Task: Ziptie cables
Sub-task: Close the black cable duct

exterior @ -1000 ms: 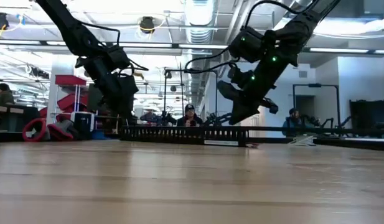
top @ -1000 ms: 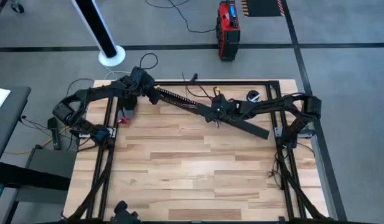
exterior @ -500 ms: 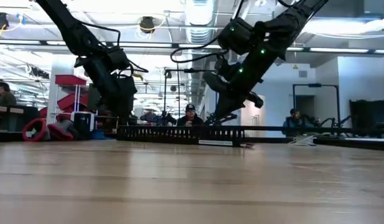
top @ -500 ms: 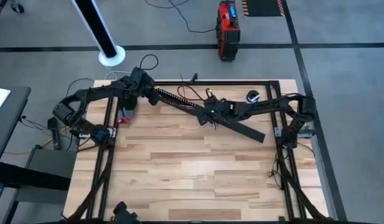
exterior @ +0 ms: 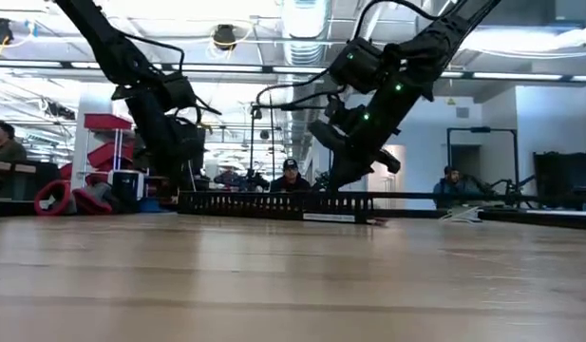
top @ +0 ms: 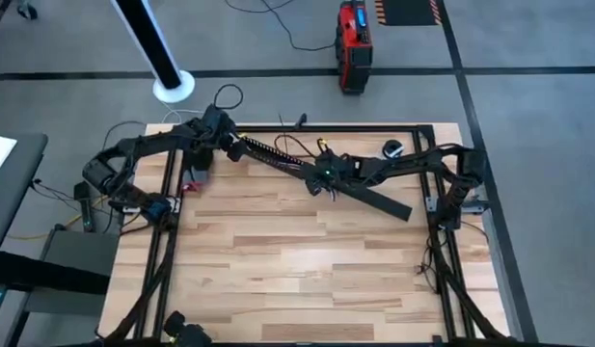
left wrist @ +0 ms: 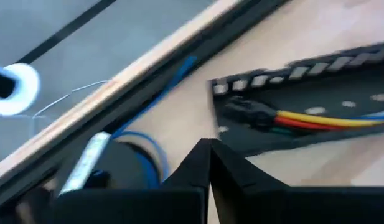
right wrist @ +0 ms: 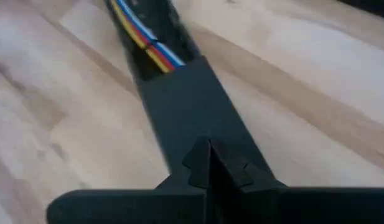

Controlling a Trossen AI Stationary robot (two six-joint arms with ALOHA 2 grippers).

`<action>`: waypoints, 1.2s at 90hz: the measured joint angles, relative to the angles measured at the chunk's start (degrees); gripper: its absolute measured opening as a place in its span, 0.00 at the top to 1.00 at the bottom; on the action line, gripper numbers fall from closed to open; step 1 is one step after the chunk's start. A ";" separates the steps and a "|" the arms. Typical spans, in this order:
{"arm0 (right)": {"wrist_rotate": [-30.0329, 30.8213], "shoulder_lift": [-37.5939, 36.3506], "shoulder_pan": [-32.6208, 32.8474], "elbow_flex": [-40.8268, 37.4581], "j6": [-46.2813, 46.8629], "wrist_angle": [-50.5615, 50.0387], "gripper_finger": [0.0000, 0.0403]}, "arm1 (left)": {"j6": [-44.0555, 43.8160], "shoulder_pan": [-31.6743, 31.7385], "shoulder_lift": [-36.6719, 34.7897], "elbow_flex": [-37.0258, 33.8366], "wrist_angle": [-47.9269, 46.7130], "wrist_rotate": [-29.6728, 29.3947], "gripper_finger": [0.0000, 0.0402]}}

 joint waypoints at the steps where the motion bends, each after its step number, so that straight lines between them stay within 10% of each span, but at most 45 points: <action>1: -0.04 0.08 0.09 0.07 0.02 0.09 1.00 | 0.00 0.08 0.00 0.00 0.00 -0.11 1.00; 108: -10.09 5.70 -4.85 4.63 -2.11 -0.40 1.00 | 2.63 1.55 11.16 0.04 4.95 5.66 1.00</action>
